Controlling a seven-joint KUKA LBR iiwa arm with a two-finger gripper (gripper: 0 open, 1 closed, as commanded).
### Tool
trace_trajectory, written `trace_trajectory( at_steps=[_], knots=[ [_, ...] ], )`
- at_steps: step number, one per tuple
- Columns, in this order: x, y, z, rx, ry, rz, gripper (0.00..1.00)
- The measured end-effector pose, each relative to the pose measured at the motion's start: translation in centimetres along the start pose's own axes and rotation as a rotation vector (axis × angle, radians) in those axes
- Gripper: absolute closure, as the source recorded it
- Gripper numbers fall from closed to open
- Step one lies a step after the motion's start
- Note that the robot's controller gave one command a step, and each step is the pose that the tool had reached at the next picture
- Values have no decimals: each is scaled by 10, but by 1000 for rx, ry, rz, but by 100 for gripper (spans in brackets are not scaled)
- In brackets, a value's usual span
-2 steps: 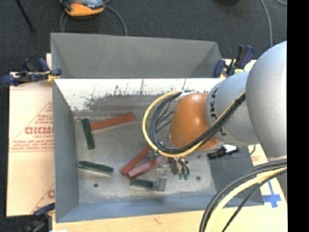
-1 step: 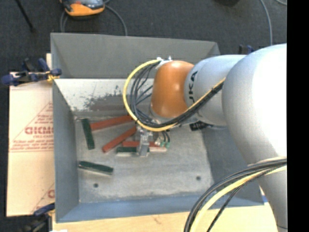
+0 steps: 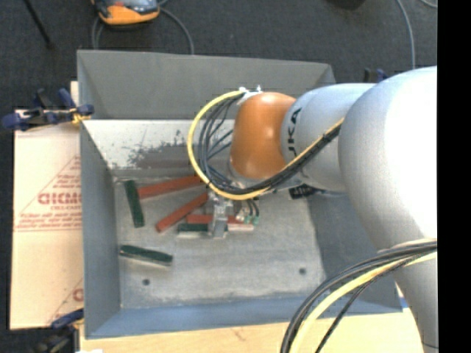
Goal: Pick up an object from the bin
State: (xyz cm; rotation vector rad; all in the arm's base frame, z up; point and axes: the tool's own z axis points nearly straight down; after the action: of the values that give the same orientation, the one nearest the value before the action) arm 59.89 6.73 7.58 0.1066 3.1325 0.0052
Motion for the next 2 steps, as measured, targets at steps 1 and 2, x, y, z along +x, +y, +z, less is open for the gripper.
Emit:
trace_trajectory(
  at_steps=[1,2],
  knots=[
    [-3,-12,-115,5,2,-9,100],
    [-3,-12,-115,5,2,-11,0]
  ],
)
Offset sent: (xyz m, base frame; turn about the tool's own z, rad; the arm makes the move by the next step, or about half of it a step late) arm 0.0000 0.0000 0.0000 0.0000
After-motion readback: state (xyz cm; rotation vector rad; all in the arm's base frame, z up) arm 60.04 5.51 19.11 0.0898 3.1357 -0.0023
